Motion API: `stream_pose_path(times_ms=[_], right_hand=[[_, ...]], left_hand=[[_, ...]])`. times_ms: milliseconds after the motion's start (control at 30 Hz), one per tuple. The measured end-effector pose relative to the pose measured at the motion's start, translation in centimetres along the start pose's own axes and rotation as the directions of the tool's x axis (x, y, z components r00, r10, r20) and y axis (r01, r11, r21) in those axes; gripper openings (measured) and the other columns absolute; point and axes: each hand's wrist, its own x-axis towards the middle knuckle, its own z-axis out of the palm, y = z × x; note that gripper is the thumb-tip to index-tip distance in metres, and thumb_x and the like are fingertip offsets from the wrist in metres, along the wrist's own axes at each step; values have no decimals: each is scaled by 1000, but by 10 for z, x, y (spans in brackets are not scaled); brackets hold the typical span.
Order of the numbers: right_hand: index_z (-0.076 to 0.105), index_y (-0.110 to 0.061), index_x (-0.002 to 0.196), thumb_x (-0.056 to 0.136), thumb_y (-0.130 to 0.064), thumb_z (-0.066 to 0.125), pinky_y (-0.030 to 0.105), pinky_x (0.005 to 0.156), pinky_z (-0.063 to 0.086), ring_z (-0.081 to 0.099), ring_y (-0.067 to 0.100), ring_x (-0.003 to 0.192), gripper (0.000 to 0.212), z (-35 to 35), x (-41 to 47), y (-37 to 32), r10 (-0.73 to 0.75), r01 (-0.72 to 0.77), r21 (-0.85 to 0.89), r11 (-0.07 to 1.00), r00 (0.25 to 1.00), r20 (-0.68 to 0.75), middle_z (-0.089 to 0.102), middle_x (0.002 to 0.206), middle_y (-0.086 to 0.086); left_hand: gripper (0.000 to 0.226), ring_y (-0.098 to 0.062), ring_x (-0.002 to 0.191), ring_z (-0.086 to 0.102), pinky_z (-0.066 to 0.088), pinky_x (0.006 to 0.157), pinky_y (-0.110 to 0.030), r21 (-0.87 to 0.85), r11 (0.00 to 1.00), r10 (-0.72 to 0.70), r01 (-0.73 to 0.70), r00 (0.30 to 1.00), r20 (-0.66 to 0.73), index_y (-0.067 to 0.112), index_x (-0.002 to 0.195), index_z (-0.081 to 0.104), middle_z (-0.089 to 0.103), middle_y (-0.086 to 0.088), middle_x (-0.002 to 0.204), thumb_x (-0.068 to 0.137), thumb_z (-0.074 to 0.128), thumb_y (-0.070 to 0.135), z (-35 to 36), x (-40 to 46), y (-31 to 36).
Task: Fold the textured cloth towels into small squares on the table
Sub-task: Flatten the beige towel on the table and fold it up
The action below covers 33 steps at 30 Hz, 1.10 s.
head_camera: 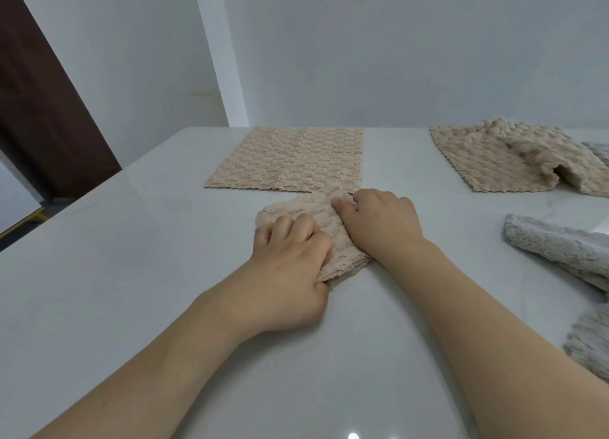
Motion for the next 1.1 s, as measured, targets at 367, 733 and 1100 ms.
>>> stream_pose_path(times_ms=[367,733,1100], right_hand=[[39,-22,61,97,-53,36,41,89,36,47,22,80,48,-2,3,2,29,-36,82,996,996,83,53,75,-5],[44,-22,69,98,-54,32,41,89,37,52,22,88,45,-10,-1,1,10,-24,105,994,991,133,67,93,0],[40,-15,118,99,-29,41,37,72,43,55,24,90,24,-37,-11,-10,12,-48,141,989,969,248,59,100,5]], left_hand=[[30,-14,102,17,11,102,-24,-90,996,38,-15,966,256,30,86,23,21,11,102,58,35,30,-13,-8,-6],[25,-8,110,21,10,105,-27,-200,980,35,7,977,210,34,91,35,30,22,106,81,46,53,-12,-10,-9],[25,0,109,38,23,98,-23,-416,896,-286,155,918,-276,30,103,56,54,23,107,86,40,21,-13,-13,-17]])
